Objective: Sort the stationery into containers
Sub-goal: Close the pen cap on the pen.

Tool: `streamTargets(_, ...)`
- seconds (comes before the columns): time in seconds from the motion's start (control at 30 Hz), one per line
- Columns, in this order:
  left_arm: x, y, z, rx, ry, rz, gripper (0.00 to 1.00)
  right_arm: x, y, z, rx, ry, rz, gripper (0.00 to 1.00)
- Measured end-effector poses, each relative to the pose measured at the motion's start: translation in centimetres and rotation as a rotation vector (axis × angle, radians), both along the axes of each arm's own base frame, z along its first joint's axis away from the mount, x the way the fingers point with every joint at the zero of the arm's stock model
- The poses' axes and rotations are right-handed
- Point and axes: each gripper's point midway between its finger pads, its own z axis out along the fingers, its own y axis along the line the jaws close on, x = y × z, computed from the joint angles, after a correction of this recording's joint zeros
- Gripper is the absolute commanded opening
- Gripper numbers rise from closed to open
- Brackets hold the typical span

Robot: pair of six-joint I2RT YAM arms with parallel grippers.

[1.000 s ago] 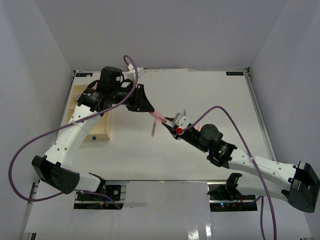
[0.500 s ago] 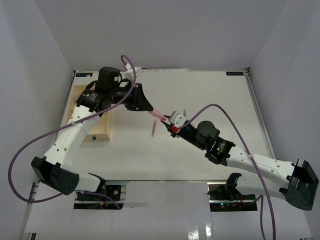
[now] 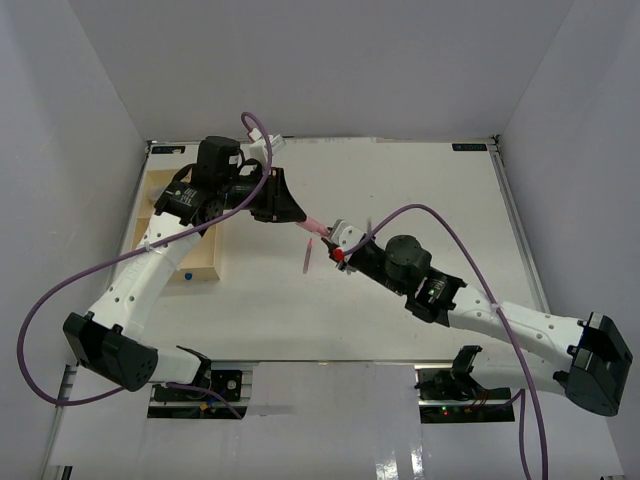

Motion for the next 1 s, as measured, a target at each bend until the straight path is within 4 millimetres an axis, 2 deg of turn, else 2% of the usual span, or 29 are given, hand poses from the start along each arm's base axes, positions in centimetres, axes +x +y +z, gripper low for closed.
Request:
streamTargets(0.23, -0.1, -0.2, 0.0, -0.008, 0.004, -0.004, 0.33, 0.5, 0.3, -0.3, -0.025, 0.0, -0.006, 0.08)
streamTargets(0.4, -1.0, -0.8, -0.8, -0.016, 0.04, -0.037, 0.34, 0.3, 0.8, 0.8, -0.001, -0.016, 0.017, 0.08)
streamTargets(0.67, -3.1, -1.6, -2.5, -0.014, 0.123, -0.104, 0.33, 0.0, 1.2, 4.5, 0.098, -0.082, 0.037, 0.08)
streamTargets(0.83, -3.5, -1.7, -2.8, -0.004, 0.143, -0.111, 0.44, -0.1, 0.8, 7.9, 0.186, -0.138, 0.033, 0.08)
streamTargets(0.9, -3.5, -1.7, -2.7, -0.003, 0.14, -0.109, 0.51, -0.1, 0.7, 8.3, 0.199, -0.145, 0.028, 0.08)
streamTargets(1.0, -3.2, -1.6, -2.8, 0.004, 0.132, -0.095, 0.52, 0.0, 0.6, 8.3, 0.207, -0.148, 0.02, 0.08)
